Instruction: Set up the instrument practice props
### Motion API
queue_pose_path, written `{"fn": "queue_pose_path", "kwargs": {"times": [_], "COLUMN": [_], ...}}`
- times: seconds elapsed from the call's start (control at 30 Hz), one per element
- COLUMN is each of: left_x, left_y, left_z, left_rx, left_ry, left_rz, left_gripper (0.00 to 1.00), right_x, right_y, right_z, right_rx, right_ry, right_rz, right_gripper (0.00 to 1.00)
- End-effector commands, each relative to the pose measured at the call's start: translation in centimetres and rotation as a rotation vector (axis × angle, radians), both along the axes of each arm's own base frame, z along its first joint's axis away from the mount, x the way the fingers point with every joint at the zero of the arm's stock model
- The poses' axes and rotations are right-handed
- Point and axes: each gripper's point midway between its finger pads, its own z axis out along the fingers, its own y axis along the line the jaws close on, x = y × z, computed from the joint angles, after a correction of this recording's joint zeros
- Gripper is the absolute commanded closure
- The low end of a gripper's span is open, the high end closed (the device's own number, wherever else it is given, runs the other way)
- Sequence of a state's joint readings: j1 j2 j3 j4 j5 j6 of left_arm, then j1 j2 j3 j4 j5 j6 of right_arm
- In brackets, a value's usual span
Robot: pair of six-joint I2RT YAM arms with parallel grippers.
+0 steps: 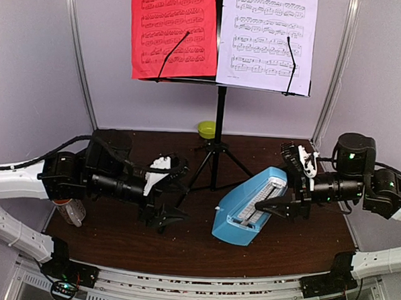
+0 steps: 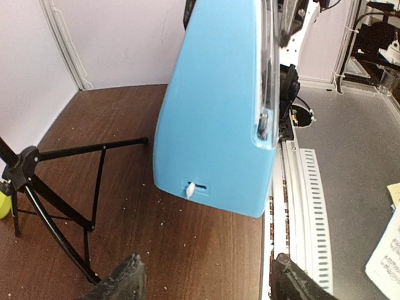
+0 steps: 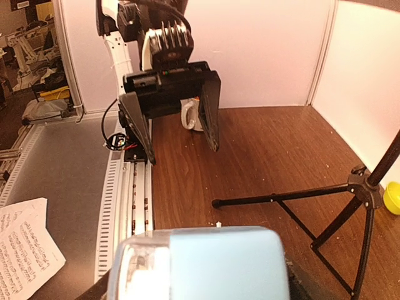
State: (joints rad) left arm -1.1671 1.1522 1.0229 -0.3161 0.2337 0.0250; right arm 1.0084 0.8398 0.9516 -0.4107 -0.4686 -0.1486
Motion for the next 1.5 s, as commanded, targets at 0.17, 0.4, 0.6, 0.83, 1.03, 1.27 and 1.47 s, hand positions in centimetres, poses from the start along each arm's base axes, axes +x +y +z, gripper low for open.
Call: {"fn": "queue_pose_path", "kwargs": {"times": [0.17, 0.4, 0.6, 0.83, 1.03, 1.27, 1.47], "left_x": [-0.5, -0.6, 0.8, 0.7, 0.6, 0.7, 0.4], "left_y": [-1.1, -2.9, -5.5, -8.6, -9.5, -9.9, -10.2], "left_z": [4.1, 3.5, 2.5, 1.0, 0.0, -0.7, -1.0], "left_rx": [-0.063, -0.074, -0.126, -0.162, -0.173, -0.166, -0.157], "left_ry": [-0.201, -0.201, -0.192, -0.144, -0.116, -0.106, -0.098], "left_rz": [-0.034, -0.016, 0.031, -0.014, -0.025, -0.026, -0.046], "left_gripper": [0.35, 0.19, 0.03, 0.02, 0.02, 0.04, 0.11], "right_x": [-2.6, -2.4, -1.3, -0.5, -0.3, -0.3, -0.3], "right_y": [-1.7, -2.1, -1.3, -0.6, -0.5, -0.4, -0.3], "right_z": [9.1, 9.8, 9.3, 9.3, 9.8, 10.0, 10.2], "right_rx": [0.158, 0.168, 0.176, 0.206, 0.217, 0.229, 0.232], "right_ry": [-0.227, -0.311, -0.308, -0.294, -0.303, -0.302, -0.304], "right_rz": [0.049, 0.025, -0.017, -0.044, -0.057, -0.054, -0.052], "right_gripper": [0.86, 0.99, 1.0, 1.0, 1.0, 1.0, 1.0]}}
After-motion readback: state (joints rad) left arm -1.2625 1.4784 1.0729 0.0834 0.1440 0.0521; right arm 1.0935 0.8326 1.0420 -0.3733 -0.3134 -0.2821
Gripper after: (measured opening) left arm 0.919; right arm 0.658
